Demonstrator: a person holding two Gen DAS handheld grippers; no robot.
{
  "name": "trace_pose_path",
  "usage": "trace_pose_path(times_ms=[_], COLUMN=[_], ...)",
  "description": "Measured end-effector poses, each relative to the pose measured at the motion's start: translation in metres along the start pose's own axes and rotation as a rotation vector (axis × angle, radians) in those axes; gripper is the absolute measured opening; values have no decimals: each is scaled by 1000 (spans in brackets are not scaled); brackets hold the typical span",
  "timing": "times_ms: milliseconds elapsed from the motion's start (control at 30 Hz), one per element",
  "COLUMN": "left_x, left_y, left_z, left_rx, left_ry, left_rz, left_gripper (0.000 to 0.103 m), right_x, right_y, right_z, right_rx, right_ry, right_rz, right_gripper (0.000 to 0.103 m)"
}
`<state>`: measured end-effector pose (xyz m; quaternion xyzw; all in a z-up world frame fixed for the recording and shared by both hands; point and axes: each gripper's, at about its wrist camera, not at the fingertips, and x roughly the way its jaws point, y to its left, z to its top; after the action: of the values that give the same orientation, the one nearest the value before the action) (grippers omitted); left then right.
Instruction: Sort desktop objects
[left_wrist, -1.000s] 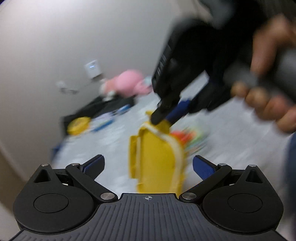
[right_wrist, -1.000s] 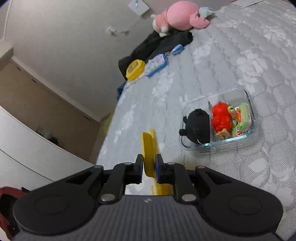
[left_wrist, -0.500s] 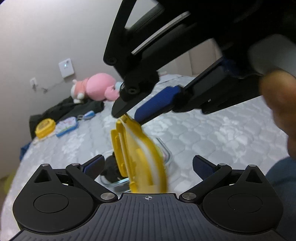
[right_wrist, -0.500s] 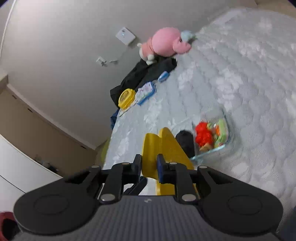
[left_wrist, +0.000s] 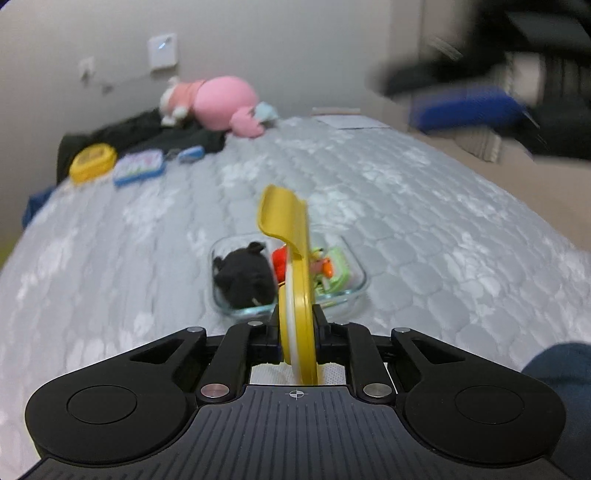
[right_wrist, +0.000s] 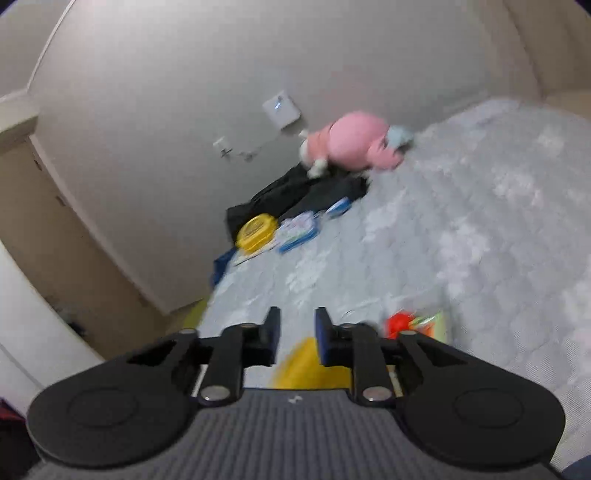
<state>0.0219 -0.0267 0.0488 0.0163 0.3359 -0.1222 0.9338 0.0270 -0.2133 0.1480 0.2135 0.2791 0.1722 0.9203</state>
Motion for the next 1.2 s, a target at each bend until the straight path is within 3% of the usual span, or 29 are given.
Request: trace_pose_path(times_ms=[100,200,500,633,833,1033,1100,1200], left_x=[1,1,11,14,27,27,27,26], left_y=[19,42,115,130,170,170,171,173], left_z=[1,-2,-25,-35,-59,-59,-60,-64], left_rx=[-65,-149,-446,-544,-843,-850,-859,-877], left_ry=[5,16,63,67,137,141,141,141], left_rz=[-22,-63,-104,-147,-229,-231,-237,-255], left_gripper=[15,18,27,27,32,32,32,31], right_x=[5,22,67,84,97,110,113,116], right_y=[-16,-44,-86,-93,-92,-93,-98,-109], right_z=[-14,-37,-111,-143,-175,-204,-210,-217], right_rx=[27,172,498,629,742,846,845,913], right_ry=[27,139,384,486,513,562,547,518], right_rz=[-48,-9,-25,6,13,7,-19,9], right_gripper=[47,50,69,70,70,71,70,71])
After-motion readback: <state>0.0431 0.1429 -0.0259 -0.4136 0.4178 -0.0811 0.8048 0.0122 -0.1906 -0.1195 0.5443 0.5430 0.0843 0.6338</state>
